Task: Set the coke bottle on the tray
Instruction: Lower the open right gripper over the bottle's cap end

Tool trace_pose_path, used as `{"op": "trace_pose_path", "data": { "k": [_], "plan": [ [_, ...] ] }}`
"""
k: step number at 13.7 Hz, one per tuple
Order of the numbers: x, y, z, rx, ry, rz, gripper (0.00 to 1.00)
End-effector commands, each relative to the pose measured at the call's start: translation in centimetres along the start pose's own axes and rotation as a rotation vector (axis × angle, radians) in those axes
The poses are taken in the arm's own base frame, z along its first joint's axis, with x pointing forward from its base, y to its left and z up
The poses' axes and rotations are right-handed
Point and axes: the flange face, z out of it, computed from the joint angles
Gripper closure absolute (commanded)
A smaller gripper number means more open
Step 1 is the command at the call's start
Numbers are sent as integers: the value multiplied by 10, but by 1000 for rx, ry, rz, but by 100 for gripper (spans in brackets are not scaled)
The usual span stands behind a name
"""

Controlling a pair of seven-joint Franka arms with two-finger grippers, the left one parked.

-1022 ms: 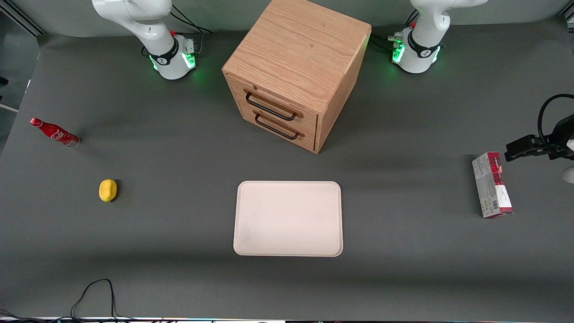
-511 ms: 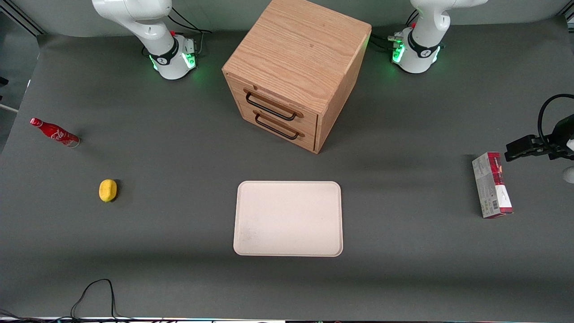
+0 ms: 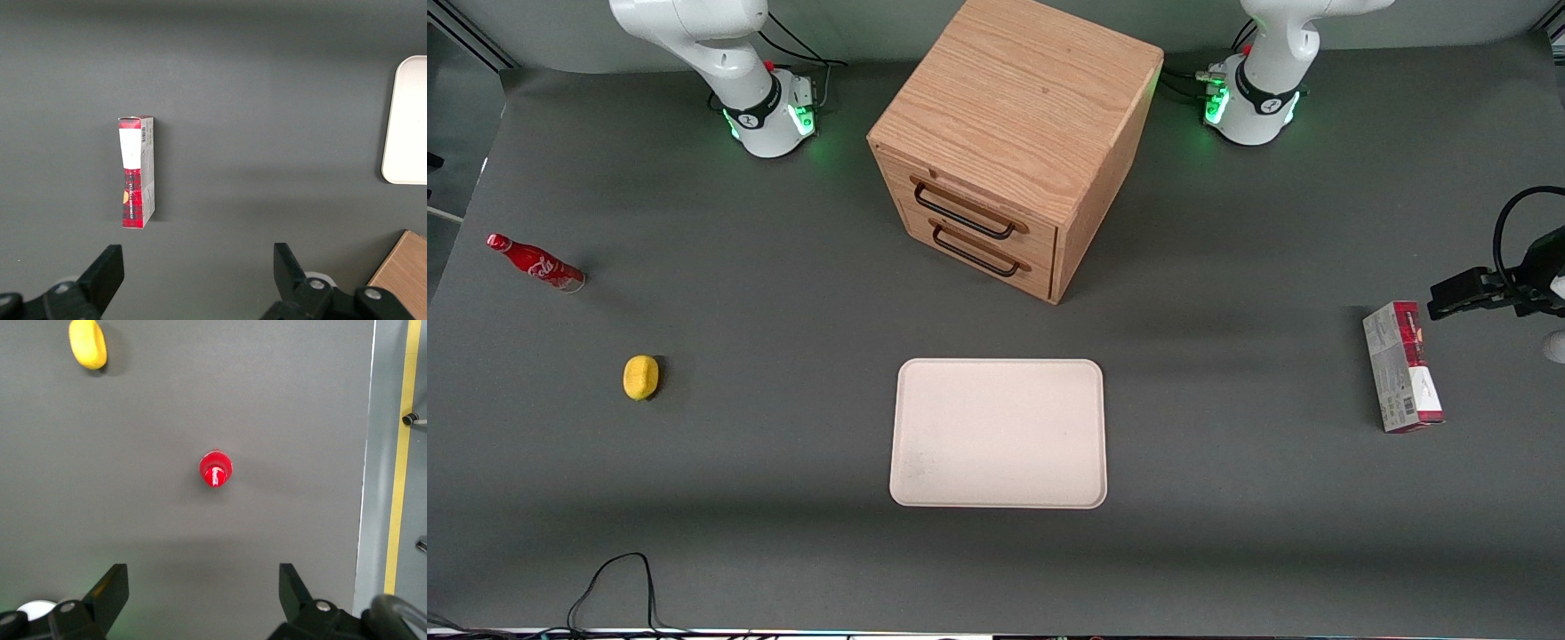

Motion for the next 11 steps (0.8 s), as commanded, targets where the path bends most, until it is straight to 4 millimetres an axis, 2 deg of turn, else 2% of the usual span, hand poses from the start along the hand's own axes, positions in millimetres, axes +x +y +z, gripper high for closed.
{"op": "trace_pose_path", "data": {
  "k": [1, 3, 5, 8, 11],
  "plan": [
    [-4, 1, 47, -14, -6, -16, 0],
    [-7, 4, 74, -23, -1, -34, 0],
    [3, 4, 95, -38, -27, -42, 0],
    [16, 5, 115, -35, -16, -66, 0],
    [29, 11, 146, -21, 1, -95, 0]
  ]
}}
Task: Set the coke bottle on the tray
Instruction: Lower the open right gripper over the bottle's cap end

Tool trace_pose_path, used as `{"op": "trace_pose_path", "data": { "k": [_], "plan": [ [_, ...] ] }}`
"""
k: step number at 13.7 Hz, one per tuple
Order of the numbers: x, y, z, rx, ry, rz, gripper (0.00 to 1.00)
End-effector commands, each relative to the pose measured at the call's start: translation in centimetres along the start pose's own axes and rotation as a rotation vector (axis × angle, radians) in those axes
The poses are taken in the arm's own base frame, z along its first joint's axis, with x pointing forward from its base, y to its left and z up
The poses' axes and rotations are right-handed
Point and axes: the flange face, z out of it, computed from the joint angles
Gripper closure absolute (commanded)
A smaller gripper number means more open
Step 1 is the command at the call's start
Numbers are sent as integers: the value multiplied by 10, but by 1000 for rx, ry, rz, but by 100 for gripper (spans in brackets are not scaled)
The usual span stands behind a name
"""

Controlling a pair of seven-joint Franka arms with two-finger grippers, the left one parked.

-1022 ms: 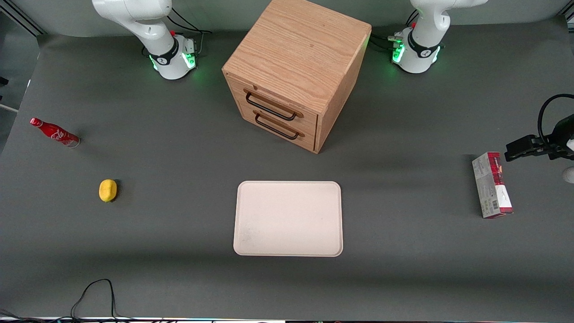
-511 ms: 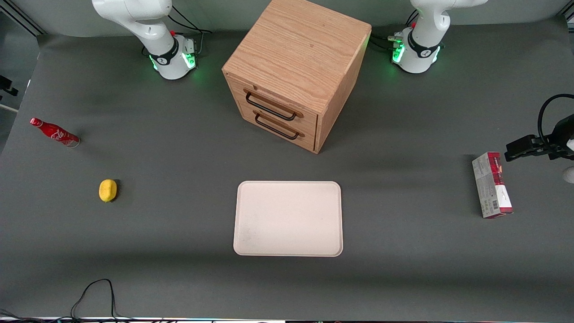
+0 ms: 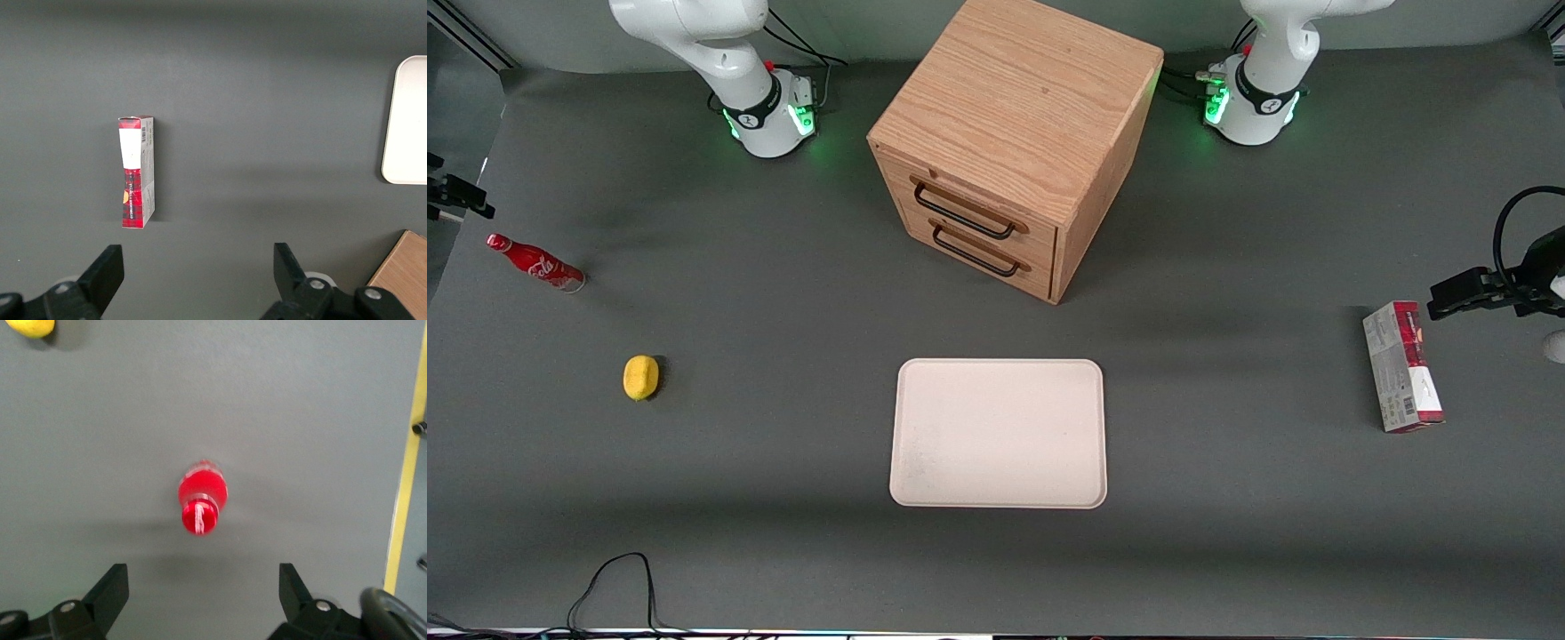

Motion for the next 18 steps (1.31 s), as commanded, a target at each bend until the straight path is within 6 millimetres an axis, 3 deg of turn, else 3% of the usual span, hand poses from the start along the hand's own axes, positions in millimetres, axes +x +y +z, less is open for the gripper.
{"op": "trace_pose_path", "data": {
  "k": [1, 4, 9, 14, 18],
  "plan": [
    [9, 8, 29, 16, 6, -23, 0],
    [15, 10, 42, -8, 1, -21, 0],
    [7, 0, 62, 31, 9, -26, 0],
    [7, 1, 64, 23, 7, -32, 0],
    [10, -1, 66, 23, 1, -40, 33]
  ]
}}
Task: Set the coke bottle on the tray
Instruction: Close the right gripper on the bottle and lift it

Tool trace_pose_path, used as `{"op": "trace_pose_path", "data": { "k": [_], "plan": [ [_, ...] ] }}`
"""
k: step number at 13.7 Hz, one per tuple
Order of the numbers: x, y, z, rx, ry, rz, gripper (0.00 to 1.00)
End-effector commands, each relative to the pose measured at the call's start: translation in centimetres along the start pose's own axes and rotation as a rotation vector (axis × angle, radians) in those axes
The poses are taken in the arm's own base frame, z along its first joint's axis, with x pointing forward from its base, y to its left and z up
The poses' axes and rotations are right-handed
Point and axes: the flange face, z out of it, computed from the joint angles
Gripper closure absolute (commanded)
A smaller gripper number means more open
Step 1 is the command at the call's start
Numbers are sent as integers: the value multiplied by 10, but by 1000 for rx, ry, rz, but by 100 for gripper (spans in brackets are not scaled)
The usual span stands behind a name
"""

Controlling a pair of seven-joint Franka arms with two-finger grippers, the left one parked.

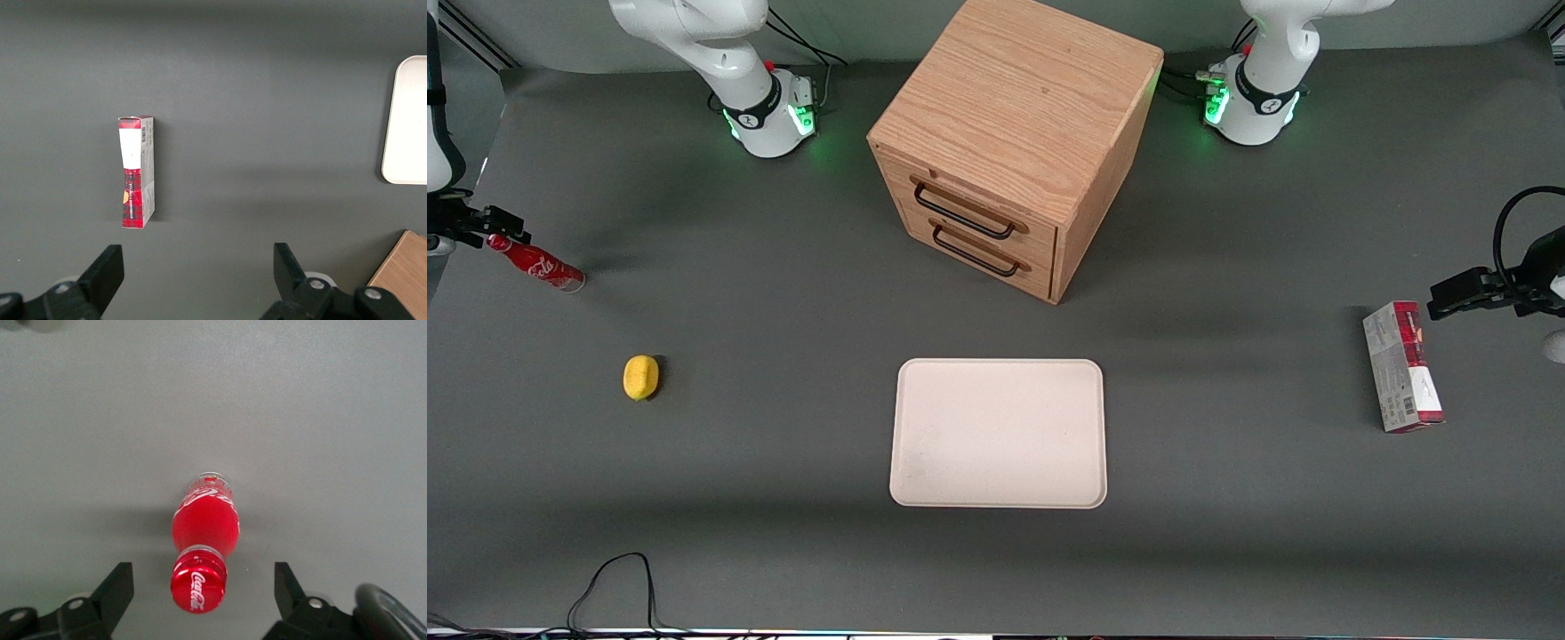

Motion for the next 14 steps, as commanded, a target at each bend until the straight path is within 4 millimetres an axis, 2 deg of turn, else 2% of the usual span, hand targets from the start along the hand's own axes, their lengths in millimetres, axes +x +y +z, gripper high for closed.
{"op": "trace_pose_path", "data": {
  "k": [1, 4, 6, 11, 14],
  "plan": [
    [1, 1, 3, 2, 20, -14, 46],
    [2, 0, 4, 2, 18, -17, 78],
    [2, 1, 4, 1, 18, -15, 89],
    [4, -1, 5, 4, 13, -20, 93],
    [10, -5, -6, 18, 24, -33, 95]
  ]
}}
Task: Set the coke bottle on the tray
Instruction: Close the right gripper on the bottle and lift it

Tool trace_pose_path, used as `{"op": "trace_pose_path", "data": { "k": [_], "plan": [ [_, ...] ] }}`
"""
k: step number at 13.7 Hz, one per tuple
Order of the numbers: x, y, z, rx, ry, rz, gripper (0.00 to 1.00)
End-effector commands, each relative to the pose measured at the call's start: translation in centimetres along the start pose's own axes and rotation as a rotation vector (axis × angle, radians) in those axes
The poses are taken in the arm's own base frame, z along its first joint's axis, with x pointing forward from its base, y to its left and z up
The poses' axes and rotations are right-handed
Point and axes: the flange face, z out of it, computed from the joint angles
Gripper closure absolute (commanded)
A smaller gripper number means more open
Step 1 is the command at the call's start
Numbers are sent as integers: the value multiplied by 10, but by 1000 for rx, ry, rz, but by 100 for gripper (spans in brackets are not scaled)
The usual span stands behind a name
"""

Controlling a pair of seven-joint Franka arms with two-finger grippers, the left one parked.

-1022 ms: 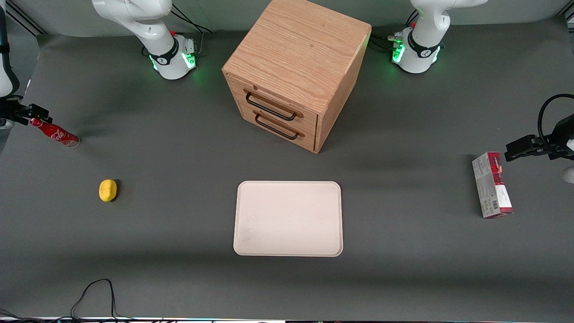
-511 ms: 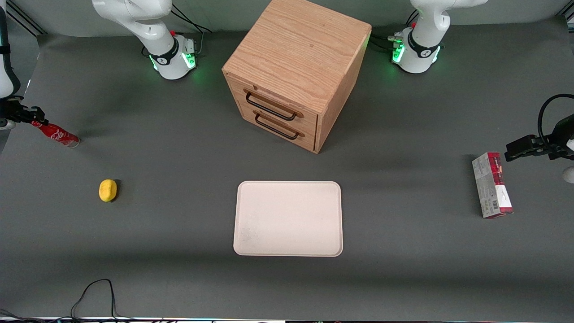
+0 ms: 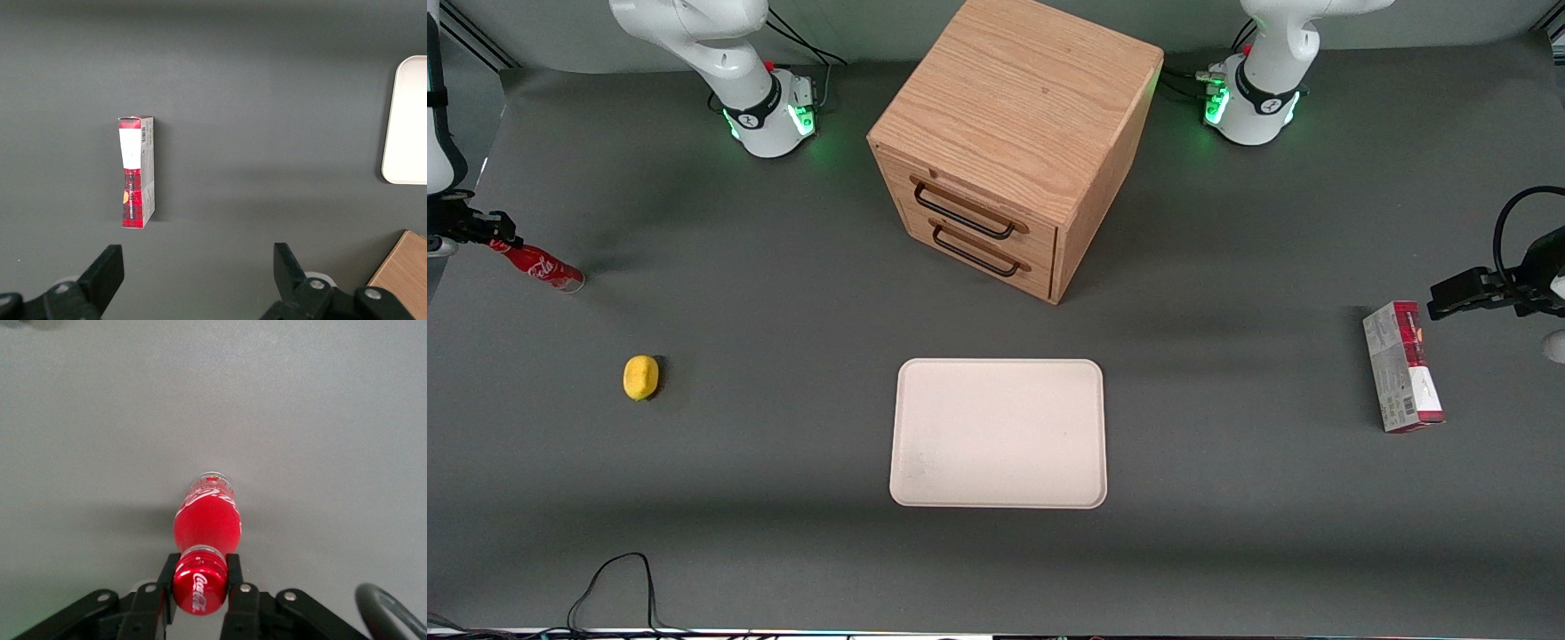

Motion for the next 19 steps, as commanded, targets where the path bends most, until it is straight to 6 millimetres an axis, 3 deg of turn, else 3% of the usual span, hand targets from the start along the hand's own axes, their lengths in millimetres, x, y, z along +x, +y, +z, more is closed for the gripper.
{"op": "trace_pose_path", "data": {
  "k": [1, 5, 7, 12, 15, 17, 19],
  "plan": [
    [13, -4, -18, 27, 32, -25, 96],
    [48, -7, -81, 52, 21, -81, 100],
    [55, -2, -128, 55, 27, -97, 100],
    [58, -9, -281, 42, 15, -133, 100],
    [46, -25, -356, 21, 28, -146, 100],
    [42, -39, -386, 14, 35, -157, 100],
    [69, -66, -385, 20, 29, -223, 100]
  ]
}}
